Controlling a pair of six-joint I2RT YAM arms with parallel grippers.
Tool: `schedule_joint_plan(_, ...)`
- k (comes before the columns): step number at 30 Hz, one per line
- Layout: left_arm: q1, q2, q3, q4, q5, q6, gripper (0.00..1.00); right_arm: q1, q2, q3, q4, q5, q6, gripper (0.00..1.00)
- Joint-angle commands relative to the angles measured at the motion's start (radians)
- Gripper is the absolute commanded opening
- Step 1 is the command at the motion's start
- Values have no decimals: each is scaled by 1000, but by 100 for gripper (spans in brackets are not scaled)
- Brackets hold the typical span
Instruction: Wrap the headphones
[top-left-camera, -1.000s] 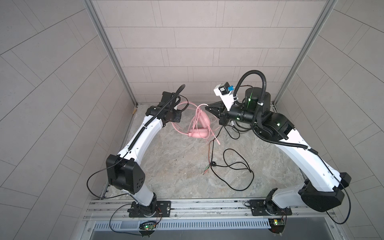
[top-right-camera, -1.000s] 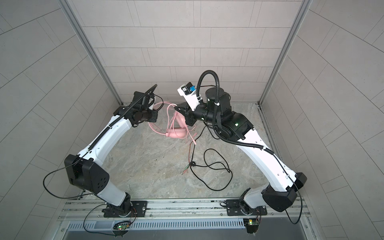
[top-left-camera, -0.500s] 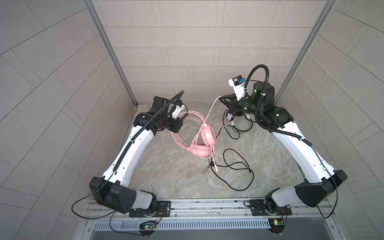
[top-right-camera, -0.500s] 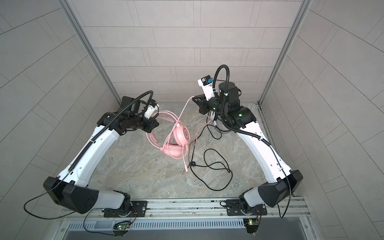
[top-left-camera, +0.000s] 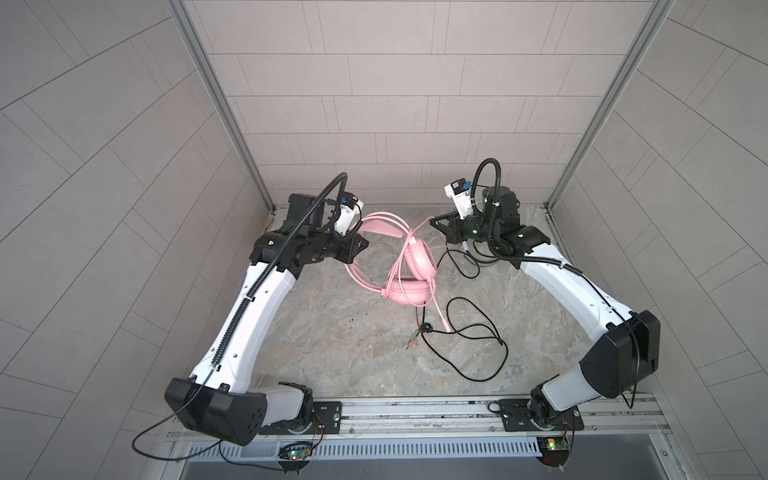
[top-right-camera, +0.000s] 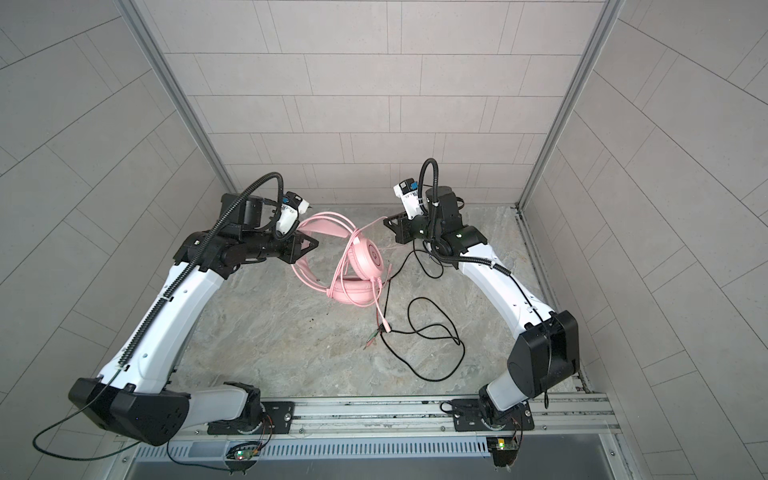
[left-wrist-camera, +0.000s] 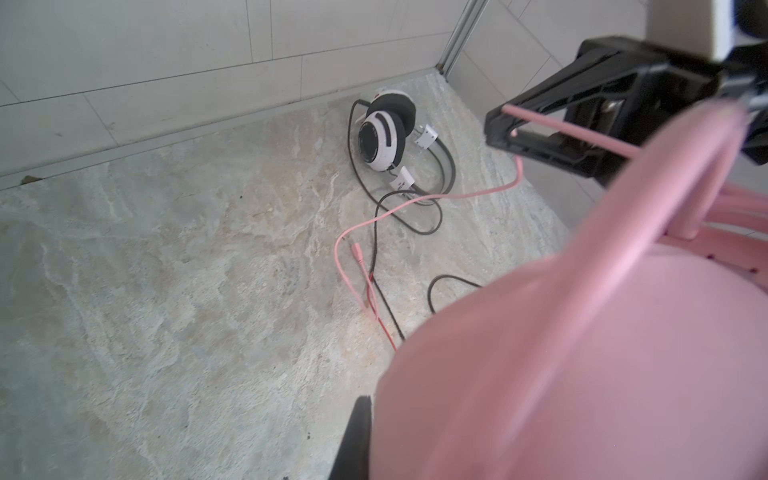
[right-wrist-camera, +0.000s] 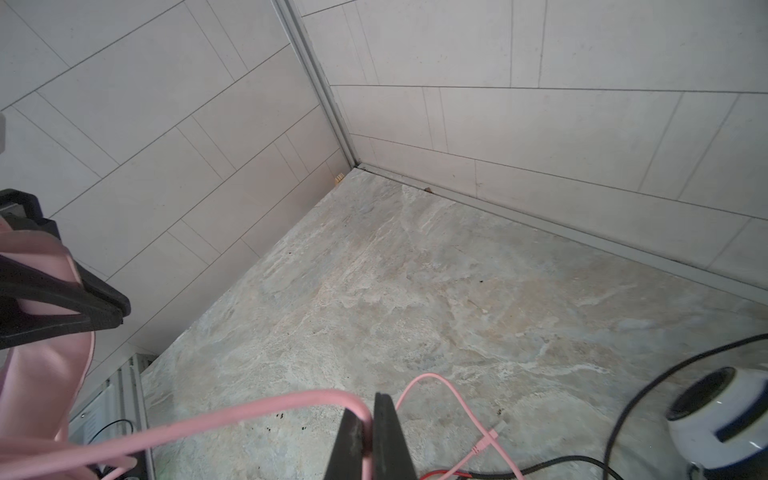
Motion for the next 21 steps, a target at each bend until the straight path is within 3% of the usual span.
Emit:
schedule_joint_plan(1,1,-30,29,128,227,-101,0,3,24,-13,57,-13,23,1)
schedule_joint_plan(4,2,-16,61,129,227,-121,0,10,33,-18,68,-54,32,6)
schedule_joint_plan(8,10,-4,108,103,196,-121,0,10,30,-71,160,-95,78,27)
schedule_joint_plan(12,16,4,144,121,205,-158,0,10,62,-94,239,-135,129,38)
schedule_joint_plan(16,18,18,195,94,211,-172,0,21,108,-108,333,-164,194,41)
schedule_joint_plan(21,48,37,254,75,196,-198,0,58,123,-128,184,-75,54,42)
